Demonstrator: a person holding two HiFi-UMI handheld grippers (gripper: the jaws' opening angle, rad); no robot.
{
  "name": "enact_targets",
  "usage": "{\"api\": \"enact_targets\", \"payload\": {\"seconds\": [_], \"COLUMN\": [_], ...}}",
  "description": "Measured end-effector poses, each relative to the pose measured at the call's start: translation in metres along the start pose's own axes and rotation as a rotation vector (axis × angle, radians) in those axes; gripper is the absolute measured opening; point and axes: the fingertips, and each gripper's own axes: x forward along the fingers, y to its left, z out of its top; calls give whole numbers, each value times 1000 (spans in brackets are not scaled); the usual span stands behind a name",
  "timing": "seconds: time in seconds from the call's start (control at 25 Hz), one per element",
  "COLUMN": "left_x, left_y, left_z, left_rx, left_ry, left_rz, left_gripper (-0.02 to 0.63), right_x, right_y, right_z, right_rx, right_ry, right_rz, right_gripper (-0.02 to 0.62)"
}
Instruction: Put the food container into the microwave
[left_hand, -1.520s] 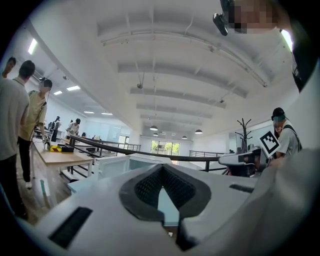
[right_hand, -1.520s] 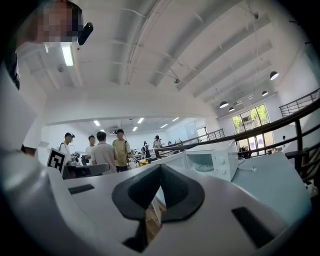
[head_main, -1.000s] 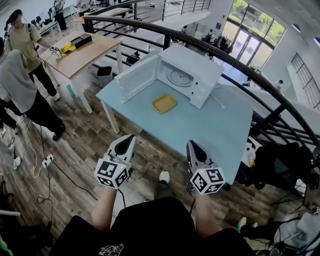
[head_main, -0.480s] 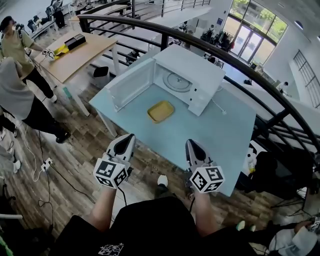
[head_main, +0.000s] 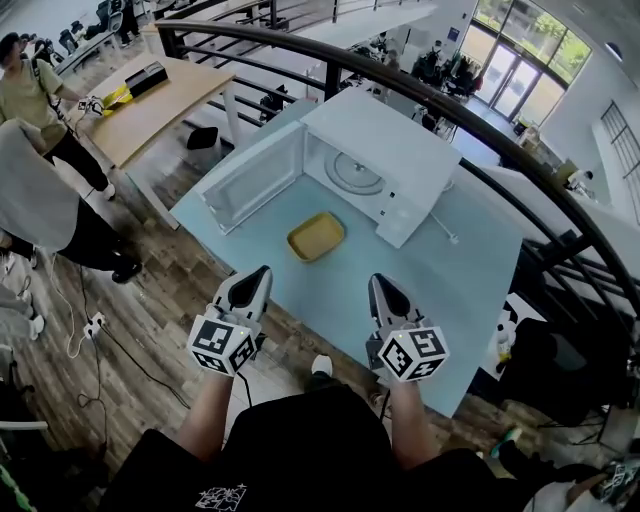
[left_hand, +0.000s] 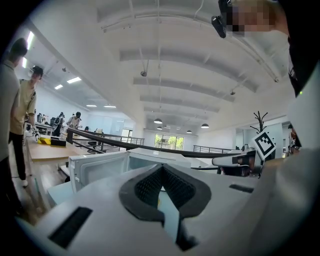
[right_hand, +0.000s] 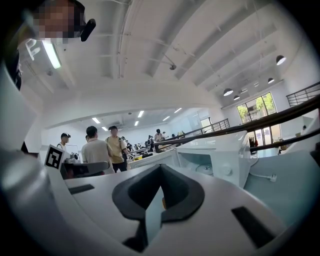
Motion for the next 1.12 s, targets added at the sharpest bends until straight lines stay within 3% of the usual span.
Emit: {"api": "enact_targets", "payload": {"seconds": [0.72, 1.12], "left_x": [89, 97], "left_y": [7, 8], "left_z": [-15, -25], "left_rx": [-32, -43], "left_ry": [47, 72], "left_rz": [72, 82], "left_gripper": [6, 6], "right_x": [58, 61], "right_y": [-80, -90], "right_z": [4, 0], "right_rx": [42, 65], "right_ry": [36, 40], "right_rz": [69, 73], "right_gripper": [6, 6]}}
